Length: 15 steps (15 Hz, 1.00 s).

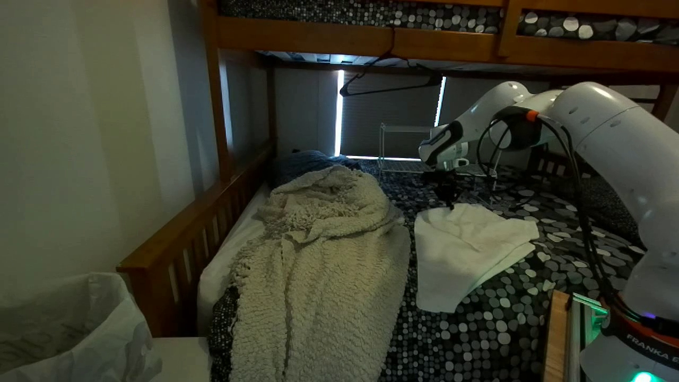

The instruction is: Fold and unfold the white pillow case cover

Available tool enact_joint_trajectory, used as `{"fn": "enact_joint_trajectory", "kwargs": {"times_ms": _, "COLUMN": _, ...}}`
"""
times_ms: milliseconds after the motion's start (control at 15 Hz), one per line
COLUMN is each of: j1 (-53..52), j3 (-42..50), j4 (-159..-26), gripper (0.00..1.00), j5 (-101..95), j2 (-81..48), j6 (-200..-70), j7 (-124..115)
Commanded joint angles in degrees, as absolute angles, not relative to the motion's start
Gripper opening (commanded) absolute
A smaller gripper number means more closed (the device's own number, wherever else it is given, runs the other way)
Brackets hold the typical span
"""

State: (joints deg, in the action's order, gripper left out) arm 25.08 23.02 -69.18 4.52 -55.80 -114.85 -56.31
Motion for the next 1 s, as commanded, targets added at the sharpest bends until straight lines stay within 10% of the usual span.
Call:
{"fn": "enact_joint_trajectory", "kwargs": {"times_ms": 0, "j1": 24.07, "j3": 24.14, "j4": -70.71, "gripper": 0.00, "j5": 3.20, "j2": -54.49, "j6": -111.47, "j7": -56.76}}
{"fn": "enact_joint_trajectory", "kwargs": {"times_ms": 933, "j1": 17.78, "j3": 28.65, "j4": -80.25, "gripper": 0.01, "j5": -7.74, "j2": -46.78, "j6": -109.03, "j7": -59.55}}
